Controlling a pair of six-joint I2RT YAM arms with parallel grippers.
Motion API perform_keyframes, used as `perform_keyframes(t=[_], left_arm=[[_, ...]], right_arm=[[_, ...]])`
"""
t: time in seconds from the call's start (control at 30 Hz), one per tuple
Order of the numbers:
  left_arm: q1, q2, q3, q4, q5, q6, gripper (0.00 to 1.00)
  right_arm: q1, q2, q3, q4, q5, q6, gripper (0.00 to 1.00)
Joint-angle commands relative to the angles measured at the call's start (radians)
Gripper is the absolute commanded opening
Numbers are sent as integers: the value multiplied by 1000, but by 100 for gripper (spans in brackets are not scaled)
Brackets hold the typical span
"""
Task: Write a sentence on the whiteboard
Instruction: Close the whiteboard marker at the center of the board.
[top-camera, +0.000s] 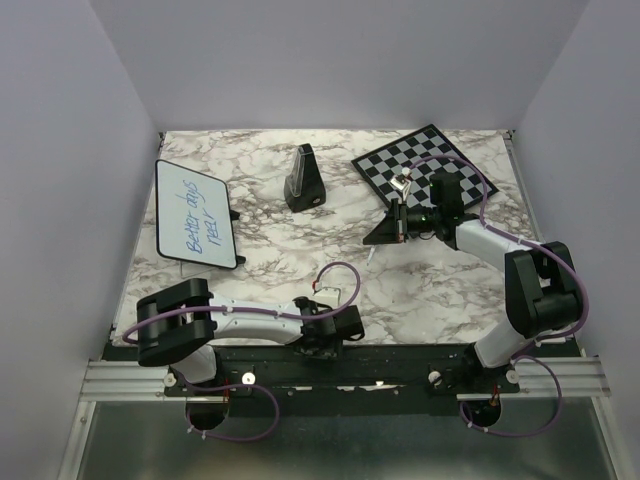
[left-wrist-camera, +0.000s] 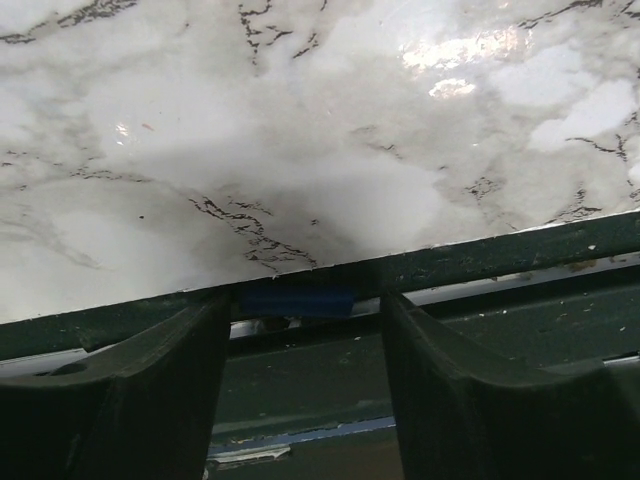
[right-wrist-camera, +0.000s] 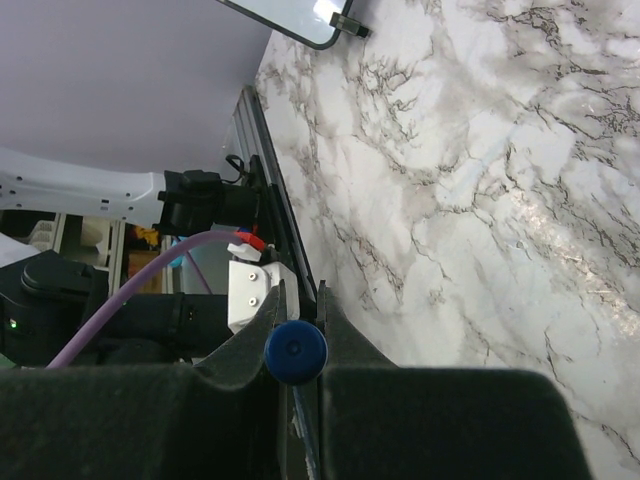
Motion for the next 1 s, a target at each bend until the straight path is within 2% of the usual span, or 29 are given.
perform_keyframes(t=[0.0,0.1,0.17,0.37,0.83,0.97], left_arm=[[0,39,-6,-8,28,6,62],[0,42,-3,-5,31,11,57],[0,39,-3,-2,31,12,51],[0,5,10,-10,9,12,45],[9,-73,115,-123,-60,45,45],[58,-99,145,-131,-80,136,45]], right_arm=[[-7,0,13,14,-32,8,1],[-7,-4,12,14,-33,10,1],[-7,-5,12,14,-33,10,1],[-7,-7,12,14,-33,10,0],[-10,-7,12,16,-35,10,0],[-10,-7,13,16,-36,8,1]])
